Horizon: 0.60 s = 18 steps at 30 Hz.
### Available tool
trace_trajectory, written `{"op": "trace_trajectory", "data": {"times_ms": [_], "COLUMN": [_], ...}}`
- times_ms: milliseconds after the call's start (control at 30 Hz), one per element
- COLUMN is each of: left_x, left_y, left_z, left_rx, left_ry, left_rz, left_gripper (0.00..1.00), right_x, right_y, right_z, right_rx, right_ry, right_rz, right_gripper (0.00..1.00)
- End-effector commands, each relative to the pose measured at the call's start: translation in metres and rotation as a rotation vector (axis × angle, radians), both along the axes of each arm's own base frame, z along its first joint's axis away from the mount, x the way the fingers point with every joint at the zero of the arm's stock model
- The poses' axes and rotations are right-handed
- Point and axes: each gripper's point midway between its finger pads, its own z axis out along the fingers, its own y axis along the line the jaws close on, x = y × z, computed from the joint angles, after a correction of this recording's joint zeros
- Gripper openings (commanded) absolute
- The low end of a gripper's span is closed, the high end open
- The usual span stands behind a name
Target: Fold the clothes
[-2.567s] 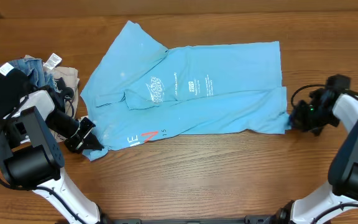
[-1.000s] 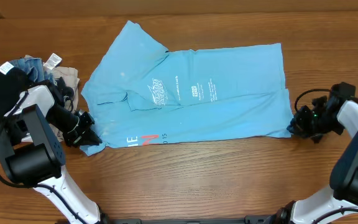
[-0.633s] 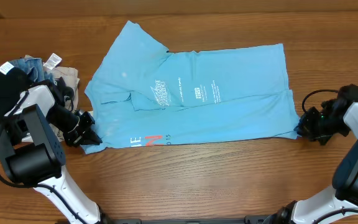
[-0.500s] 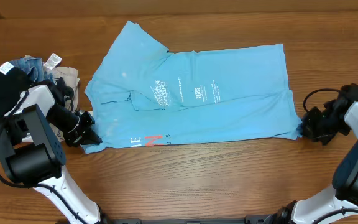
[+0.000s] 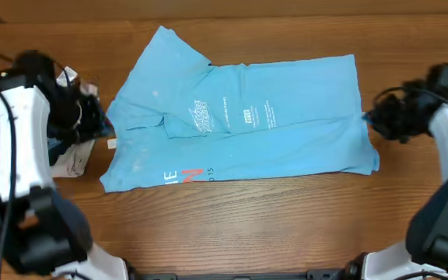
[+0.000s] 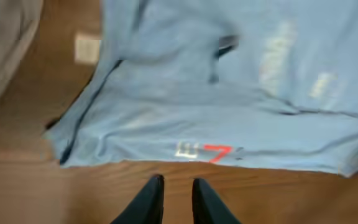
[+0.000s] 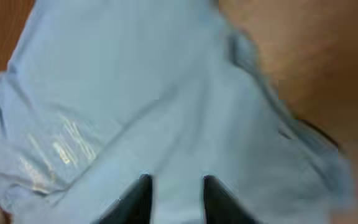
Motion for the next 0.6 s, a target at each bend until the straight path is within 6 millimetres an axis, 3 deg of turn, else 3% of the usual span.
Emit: {"op": "trace_trajectory", "data": {"times_ms": [0,133,233,367,500,567], "left_x": [0.002,-0.007,-0.015,-0.017,-0.015,-0.014], "left_y": [-0.038,-0.073,-0.092,-0.106,-0.107,-0.107], "left_z": [0.065,0.1,0.107,0.107,0.107,0.108], "left_rx": [0.094,0.214,0.261,0.256,0.256,0.257], "left_ry": [-0.241,-0.377,-0.405,-0.415,-0.42,-0.424], "left_rz": [-0.201,-0.318,-0.382,-0.423,-0.424,-0.424], "left_gripper": [0.23,0.28,0.3,0.31,0.33,0.35], "right_x": [-0.004,-0.019,-0.035,-0.051,-0.083,-0.085], "right_y": [0.021,0.028,0.005,-0.021,-0.067,-0.071], "right_z": [-0.04,-0.084,-0.108,-0.12,-0.118,-0.118], "right_rx": [-0.049,-0.024,-0.111,-0.228,-0.419,-0.392], "right_ry": [0.098,0.234,0.343,0.414,0.537,0.541], "right_rz": [0.028,-0.002,-0.084,-0.166,-0.345,-0.365], "right_gripper": [0.17,0.08,0.07,0.08,0.05,0.04]}}
